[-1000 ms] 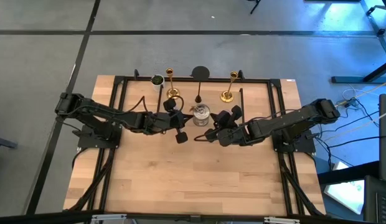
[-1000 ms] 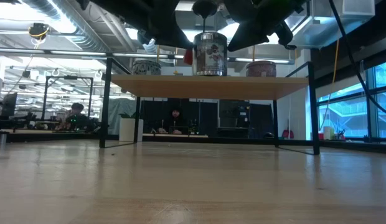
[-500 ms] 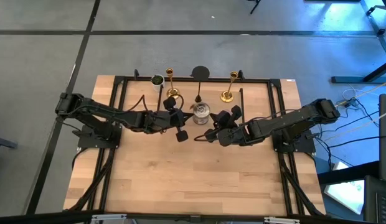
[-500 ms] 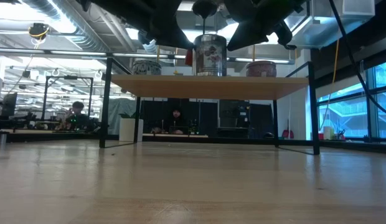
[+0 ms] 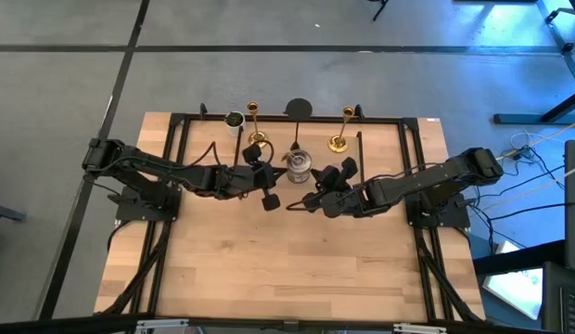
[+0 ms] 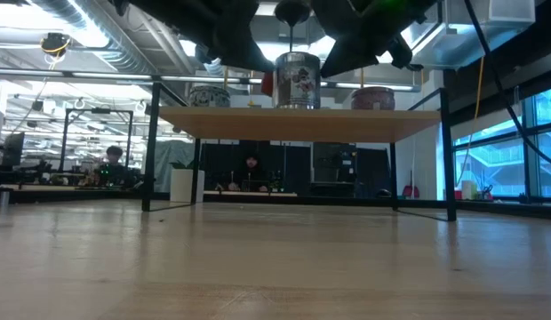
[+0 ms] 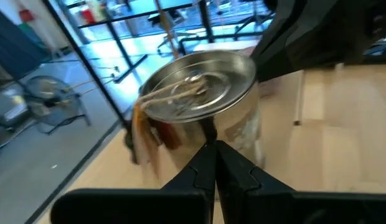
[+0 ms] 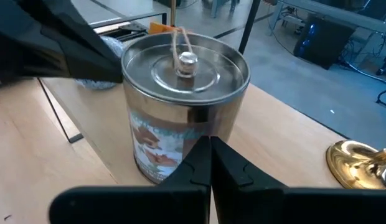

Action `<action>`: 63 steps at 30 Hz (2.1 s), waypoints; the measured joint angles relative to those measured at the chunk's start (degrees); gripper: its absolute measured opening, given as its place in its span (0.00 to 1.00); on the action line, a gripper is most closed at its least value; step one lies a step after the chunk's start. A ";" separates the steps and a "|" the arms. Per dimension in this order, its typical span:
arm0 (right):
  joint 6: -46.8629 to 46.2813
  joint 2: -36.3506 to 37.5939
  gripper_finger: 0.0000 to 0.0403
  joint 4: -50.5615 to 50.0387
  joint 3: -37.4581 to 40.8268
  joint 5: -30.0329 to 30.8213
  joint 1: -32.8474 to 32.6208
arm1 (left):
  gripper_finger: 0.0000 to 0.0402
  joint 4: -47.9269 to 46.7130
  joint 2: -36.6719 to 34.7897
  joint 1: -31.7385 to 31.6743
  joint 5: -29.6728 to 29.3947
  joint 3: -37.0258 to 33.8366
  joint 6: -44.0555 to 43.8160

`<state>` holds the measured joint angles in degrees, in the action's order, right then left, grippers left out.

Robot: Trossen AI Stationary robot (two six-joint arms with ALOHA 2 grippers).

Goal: Pick & Place candle stick holders
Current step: Return to Home Position

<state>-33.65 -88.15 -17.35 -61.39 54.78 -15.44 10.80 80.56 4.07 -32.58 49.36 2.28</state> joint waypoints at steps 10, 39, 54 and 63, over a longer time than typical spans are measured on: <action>2.03 0.21 0.00 -0.64 -1.37 2.16 -2.37 | 0.00 -5.03 -3.10 3.94 -7.45 0.00 -0.26; 7.53 1.06 0.00 -0.18 -6.86 -7.49 -17.75 | 0.00 -0.70 -8.45 32.64 -13.47 0.02 -7.49; 7.55 1.04 0.00 6.43 -6.84 -9.99 -26.43 | 0.00 11.79 1.20 41.27 -15.16 -0.02 -9.07; 10.56 -2.04 0.00 6.65 -6.84 -4.80 -31.40 | 0.00 13.51 2.00 44.02 -15.92 -0.02 -8.51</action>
<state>-23.09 -90.19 -10.70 -68.23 49.98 -46.84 24.31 82.56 48.09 -48.51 49.34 -6.22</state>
